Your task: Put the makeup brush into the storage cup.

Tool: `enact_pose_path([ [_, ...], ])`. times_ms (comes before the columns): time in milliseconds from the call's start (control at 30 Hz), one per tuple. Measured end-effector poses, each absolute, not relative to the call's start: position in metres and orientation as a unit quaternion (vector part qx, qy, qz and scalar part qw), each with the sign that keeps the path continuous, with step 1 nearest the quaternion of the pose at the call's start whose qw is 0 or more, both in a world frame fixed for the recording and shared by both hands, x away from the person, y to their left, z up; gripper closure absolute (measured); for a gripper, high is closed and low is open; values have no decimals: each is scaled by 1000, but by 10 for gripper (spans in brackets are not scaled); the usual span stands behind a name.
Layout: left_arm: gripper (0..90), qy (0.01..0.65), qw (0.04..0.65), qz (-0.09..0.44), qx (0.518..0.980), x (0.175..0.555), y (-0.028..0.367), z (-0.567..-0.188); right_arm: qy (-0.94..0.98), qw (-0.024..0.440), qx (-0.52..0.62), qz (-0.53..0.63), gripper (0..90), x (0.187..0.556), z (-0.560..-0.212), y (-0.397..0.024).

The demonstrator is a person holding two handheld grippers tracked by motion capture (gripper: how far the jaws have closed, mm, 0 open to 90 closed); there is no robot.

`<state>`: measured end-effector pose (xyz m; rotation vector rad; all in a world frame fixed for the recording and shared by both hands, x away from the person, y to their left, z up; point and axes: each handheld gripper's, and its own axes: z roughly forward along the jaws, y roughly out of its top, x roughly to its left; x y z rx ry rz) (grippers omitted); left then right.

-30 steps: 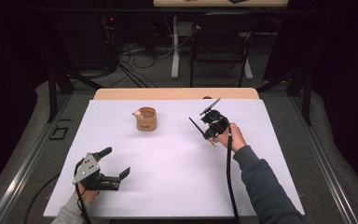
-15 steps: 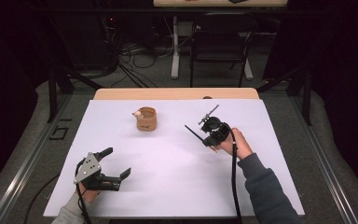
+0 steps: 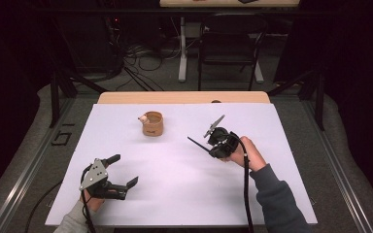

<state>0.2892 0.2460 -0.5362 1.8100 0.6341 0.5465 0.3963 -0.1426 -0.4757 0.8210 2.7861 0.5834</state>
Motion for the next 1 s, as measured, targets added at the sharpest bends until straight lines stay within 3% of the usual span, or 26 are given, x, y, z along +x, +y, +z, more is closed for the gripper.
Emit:
enact_pose_path([
  [367,0,259,522,180,792,293,238,-536,934,104,247,236,835,387,-479,-132],
  [1000,0,225,486,117,836,302,213,-540,959,81,185,200,835,376,-481,-107],
])
